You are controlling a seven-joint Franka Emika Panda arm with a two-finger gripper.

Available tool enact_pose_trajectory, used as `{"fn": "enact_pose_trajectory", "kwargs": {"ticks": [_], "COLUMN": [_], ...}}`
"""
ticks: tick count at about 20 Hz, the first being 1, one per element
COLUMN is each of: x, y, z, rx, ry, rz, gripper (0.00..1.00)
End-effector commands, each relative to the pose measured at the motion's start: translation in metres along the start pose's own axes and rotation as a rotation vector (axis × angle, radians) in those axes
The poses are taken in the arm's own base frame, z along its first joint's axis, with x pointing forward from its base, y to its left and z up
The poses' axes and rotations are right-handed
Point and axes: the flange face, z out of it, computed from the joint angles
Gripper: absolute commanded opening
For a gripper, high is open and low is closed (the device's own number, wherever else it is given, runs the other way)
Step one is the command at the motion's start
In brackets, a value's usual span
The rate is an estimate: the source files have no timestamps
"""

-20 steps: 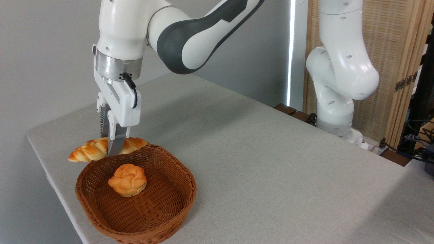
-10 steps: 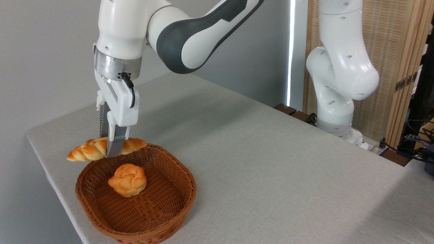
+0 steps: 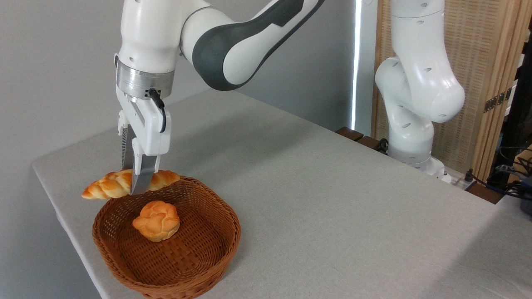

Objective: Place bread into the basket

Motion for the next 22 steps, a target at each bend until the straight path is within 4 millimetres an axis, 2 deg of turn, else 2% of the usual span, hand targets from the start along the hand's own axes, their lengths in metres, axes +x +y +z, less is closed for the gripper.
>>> {"fn": "enact_pose_trajectory", "kwargs": {"ticks": [1, 4, 13, 22], "x": [0.0009, 0.0009, 0.0009, 0.0013], "y": [-0.0022, -0.0022, -0.0022, -0.0024], "z": [-0.0062, -0.0062, -0.0062, -0.0068], "rx": [0.012, 0.012, 0.012, 0.013], "ry": [0.004, 0.004, 0.004, 0.005], "rz": [0.014, 0.014, 0.007, 0.008], "gripper": [0.84, 0.84, 1.0, 1.0]}}
